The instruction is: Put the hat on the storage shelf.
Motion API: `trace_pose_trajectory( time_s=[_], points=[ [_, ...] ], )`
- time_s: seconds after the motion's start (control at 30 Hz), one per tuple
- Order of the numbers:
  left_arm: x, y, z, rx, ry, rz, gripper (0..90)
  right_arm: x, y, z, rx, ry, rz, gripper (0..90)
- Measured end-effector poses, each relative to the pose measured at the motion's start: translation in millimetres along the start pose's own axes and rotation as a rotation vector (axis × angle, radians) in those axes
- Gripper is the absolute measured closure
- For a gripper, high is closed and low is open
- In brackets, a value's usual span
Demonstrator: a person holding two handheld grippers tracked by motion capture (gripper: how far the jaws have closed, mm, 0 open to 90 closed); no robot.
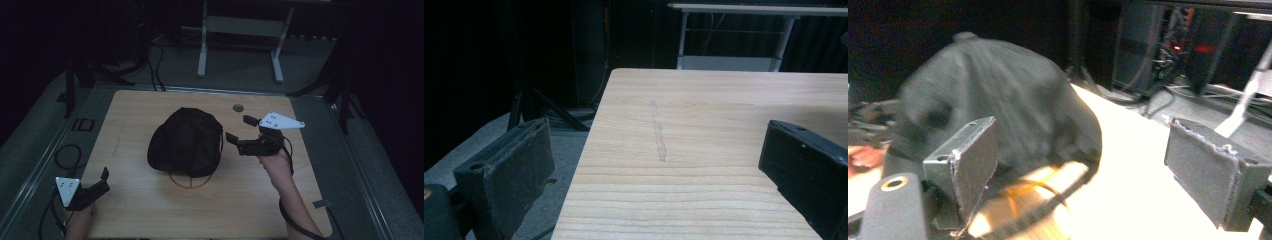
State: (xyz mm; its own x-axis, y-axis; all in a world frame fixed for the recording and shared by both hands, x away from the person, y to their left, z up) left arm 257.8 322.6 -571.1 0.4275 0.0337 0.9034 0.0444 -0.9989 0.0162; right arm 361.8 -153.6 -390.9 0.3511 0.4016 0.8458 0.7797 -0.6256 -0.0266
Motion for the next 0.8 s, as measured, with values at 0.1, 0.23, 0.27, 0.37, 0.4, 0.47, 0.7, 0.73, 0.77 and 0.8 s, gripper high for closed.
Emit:
trace_pose_trajectory(
  time_s=[0.1,0.23,0.27,0.37,0.4,0.47,0.7,0.73,0.77,0.8],
  points=[
    [0.0,-0.2,0.1,0.000,-0.002,0.001,1.8,-9.9,10.1,-2.7,-0.041,-0.015,-0.002,13.2],
    [0.1,-0.9,0.4,-0.003,-0.003,-0.009,1.8,-25.3,24.4,-7.0,-0.072,-0.031,0.022,13.3],
    [0.1,-1.2,0.3,-0.002,-0.001,-0.013,1.8,-29.4,27.5,-8.2,-0.079,-0.039,0.025,13.4],
    [0.0,-1.1,0.0,-0.002,0.001,-0.012,1.8,-42.2,35.5,-11.8,-0.104,-0.051,0.029,13.4],
    [0.0,-1.1,0.0,-0.002,0.001,-0.012,1.8,-42.2,35.5,-11.8,-0.104,-0.051,0.029,13.4],
    [0.0,-0.5,0.1,0.000,0.001,-0.006,1.8,-56.2,44.0,-16.4,-0.123,-0.055,0.046,13.4],
    [-0.2,0.1,-0.4,0.008,0.005,-0.001,1.8,-96.1,61.7,-24.4,-0.161,-0.081,0.082,13.5],
    [-0.2,0.3,-0.5,0.010,0.005,0.000,1.8,-102.4,63.8,-25.6,-0.169,-0.089,0.086,13.5],
    [-0.2,0.4,-0.6,0.011,0.004,0.001,1.8,-108.7,65.8,-26.7,-0.176,-0.098,0.088,13.5],
    [-0.2,0.3,-0.5,0.012,0.004,0.000,1.8,-115.0,67.7,-27.8,-0.183,-0.104,0.093,13.5]
  ],
)
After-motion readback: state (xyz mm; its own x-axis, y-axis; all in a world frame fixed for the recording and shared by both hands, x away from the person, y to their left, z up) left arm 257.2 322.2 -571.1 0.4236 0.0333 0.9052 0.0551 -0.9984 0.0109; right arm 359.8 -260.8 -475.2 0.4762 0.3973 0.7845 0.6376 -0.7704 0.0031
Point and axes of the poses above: each handheld gripper's, and its own axes: z roughly forward along the jaws, x roughly out of its top, y roughly to its right, the point moved 4 cm from there along z, roughly forward along the jaws, and after that the axes turned 15 degrees about -y, right-handed, at the moved point
